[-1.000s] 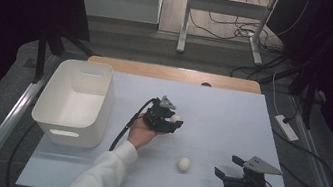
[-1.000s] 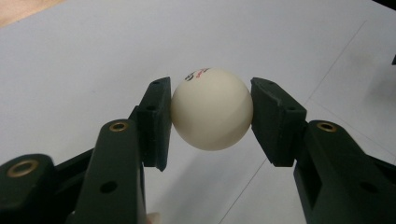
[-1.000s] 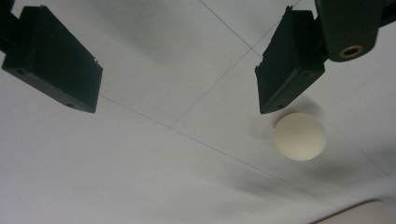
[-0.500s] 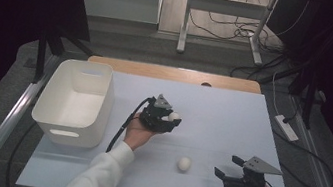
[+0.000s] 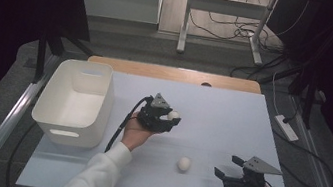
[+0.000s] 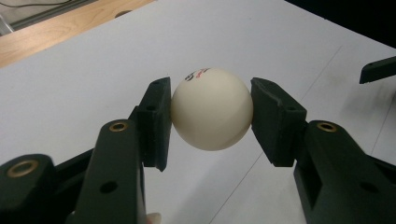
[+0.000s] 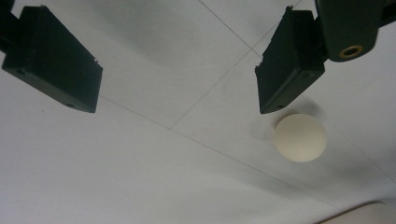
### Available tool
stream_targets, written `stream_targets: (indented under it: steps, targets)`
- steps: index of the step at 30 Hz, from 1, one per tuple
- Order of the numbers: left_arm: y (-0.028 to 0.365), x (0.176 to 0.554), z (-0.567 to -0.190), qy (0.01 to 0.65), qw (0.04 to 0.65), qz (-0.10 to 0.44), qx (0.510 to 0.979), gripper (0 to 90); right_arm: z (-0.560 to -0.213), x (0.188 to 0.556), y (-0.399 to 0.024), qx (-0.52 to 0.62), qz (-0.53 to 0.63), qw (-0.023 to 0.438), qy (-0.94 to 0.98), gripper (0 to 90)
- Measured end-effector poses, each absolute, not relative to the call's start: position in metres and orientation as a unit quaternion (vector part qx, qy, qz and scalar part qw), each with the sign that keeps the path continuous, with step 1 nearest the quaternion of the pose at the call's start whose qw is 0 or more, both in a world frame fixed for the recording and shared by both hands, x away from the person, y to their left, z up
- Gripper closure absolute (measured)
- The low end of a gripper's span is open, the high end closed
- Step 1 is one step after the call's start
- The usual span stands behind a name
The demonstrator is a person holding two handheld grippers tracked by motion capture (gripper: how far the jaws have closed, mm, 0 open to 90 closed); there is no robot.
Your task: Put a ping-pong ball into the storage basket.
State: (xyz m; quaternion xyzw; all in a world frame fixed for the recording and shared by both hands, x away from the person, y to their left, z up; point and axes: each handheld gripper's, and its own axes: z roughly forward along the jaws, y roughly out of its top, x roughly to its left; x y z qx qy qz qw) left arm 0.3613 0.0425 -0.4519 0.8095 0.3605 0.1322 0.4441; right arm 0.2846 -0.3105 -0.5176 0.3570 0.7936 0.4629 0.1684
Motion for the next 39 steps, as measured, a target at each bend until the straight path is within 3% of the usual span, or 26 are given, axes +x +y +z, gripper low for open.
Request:
stream_targets:
  steps: [39]
  targets:
    - [0.059, 0.35, -0.438, 0.357, 0.47, 0.137, 0.796, 50.9, -0.518, 0.285, -0.31, 0.356, 0.462, 0.169, 0.794, 14.3]
